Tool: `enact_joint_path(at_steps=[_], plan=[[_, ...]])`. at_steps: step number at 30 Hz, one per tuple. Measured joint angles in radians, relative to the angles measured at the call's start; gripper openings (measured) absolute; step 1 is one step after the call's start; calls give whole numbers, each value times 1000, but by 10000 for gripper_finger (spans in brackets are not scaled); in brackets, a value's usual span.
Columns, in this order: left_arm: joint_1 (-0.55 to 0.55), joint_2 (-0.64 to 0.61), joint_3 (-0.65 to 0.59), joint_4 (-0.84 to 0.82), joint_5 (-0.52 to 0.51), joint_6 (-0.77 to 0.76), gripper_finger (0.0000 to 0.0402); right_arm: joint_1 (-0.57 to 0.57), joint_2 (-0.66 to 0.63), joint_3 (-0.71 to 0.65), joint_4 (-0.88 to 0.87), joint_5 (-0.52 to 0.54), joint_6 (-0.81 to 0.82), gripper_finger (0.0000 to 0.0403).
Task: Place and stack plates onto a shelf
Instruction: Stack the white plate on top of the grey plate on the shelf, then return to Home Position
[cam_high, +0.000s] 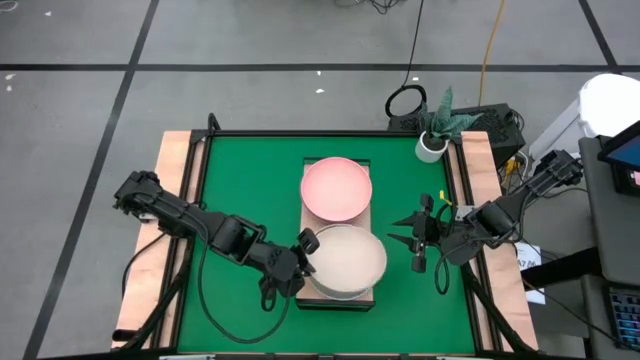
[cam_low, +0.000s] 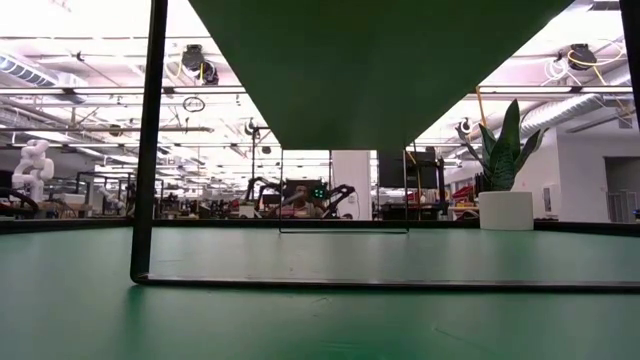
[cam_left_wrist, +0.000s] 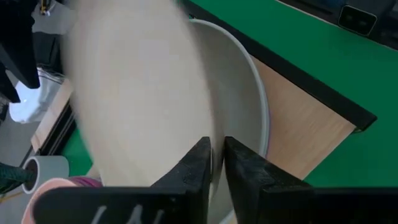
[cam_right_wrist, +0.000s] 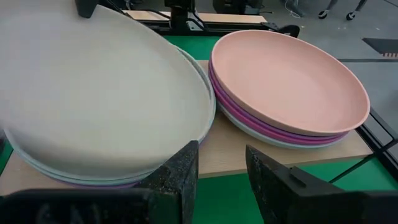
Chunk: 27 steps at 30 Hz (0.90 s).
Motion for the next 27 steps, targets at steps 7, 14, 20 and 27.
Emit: enact_joint_path(at_steps=[7, 14, 20, 27], plan=[[0, 0, 0, -1, -26, -70, 134, 0, 0, 0, 0, 0, -2, 116], [-25, -15, 0, 1, -63, -149, 181, 0, 0, 0, 1, 0, -3, 116], [-55, -34, -1, -20, -66, -203, 184, 0, 0, 0, 40, 25, -52, 116], [-63, -88, -2, -132, -91, -348, 184, -2, 0, -36, 186, 47, -231, 116]])
